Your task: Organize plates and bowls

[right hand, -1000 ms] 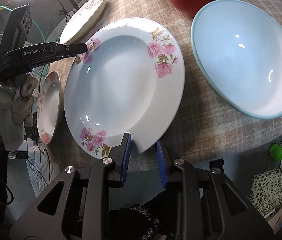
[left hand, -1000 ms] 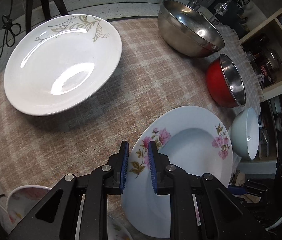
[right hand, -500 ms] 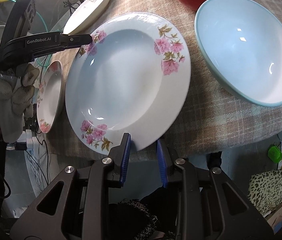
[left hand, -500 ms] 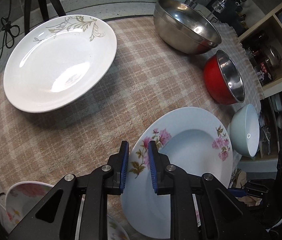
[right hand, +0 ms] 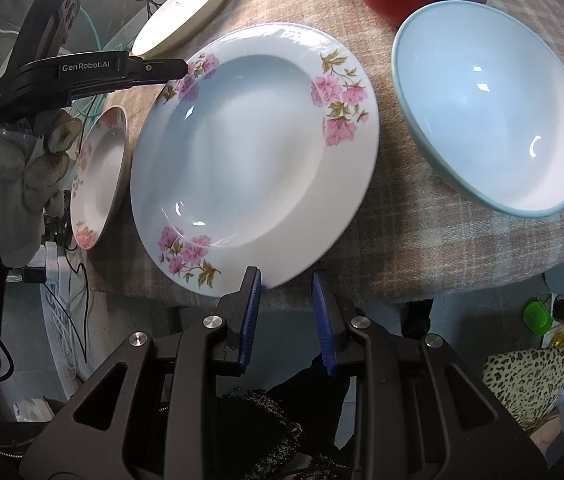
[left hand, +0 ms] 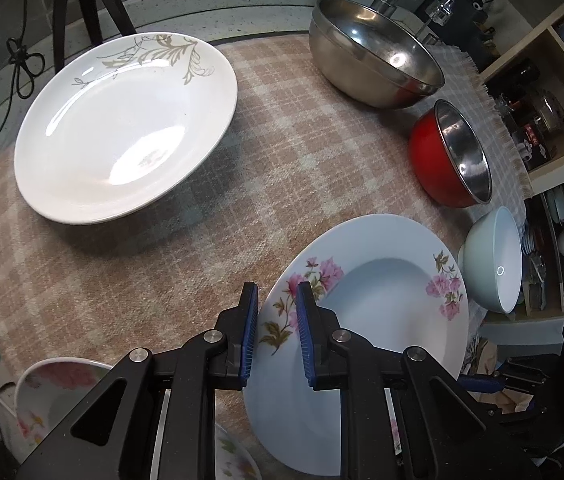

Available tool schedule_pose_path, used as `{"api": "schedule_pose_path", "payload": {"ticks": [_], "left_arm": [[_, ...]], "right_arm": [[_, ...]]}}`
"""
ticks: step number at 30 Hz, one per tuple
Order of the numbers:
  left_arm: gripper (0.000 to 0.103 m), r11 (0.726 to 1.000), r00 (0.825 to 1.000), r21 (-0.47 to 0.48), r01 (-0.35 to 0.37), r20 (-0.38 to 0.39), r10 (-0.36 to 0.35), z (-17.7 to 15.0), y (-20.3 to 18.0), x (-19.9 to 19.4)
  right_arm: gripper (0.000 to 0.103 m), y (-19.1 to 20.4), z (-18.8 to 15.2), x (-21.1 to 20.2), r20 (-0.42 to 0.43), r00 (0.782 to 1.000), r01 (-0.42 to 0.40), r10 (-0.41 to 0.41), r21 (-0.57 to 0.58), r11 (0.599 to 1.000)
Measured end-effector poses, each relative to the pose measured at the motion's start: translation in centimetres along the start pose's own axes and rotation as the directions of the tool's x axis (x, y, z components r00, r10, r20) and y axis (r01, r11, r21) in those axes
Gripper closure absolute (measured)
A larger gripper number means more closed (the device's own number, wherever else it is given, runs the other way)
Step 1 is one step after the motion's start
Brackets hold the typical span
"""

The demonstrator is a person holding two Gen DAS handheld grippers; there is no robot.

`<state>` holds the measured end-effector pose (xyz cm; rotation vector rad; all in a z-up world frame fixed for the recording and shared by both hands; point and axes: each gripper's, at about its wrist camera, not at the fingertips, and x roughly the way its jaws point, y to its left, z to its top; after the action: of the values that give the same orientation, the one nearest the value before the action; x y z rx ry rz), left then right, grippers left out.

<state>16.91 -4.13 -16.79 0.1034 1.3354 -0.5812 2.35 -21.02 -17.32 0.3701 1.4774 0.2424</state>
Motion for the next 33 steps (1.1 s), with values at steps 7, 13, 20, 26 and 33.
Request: {"api": "schedule_pose_path", "payload": {"ticks": [7, 13, 20, 26, 33], "left_arm": [[0.085, 0.996, 0.994, -0.085, 0.015, 0.109, -0.005, 0.5, 1.4, -3.2], [0.085, 0.982, 0.974, -0.184, 0.038, 0.226, 0.005, -0.9, 2.3, -6.9], [0.085, 0.941, 0.934, -0.339, 0.018, 0.342, 0.105, -4.4, 3.4, -10.6], [0.085, 0.883, 0.916, -0.468, -0.009, 0.351, 0.195, -8.3, 4.9, -12.3], [0.085, 0.745, 0.875, -0.664, 0.06, 0.395, 0.281, -14.7, 7.4, -13.7]], "right_arm": [[0.048, 0.7, 0.1, -2.4, 0.06, 0.998, 0.024, -0.02, -0.075, 0.997], [0.048, 3.3, 1.8, -4.3, 0.131, 0.991, 0.043, -0.014, -0.222, 0.974], [0.048, 6.7, 5.0, -4.9, 0.175, 0.984, 0.019, 0.045, -0.347, 0.938], [0.033, 9.0, 8.2, -5.1, 0.184, 0.971, -0.065, 0.152, -0.407, 0.911], [0.032, 12.5, 10.6, -3.2, 0.131, 0.977, -0.088, 0.17, -0.477, 0.874]]}}
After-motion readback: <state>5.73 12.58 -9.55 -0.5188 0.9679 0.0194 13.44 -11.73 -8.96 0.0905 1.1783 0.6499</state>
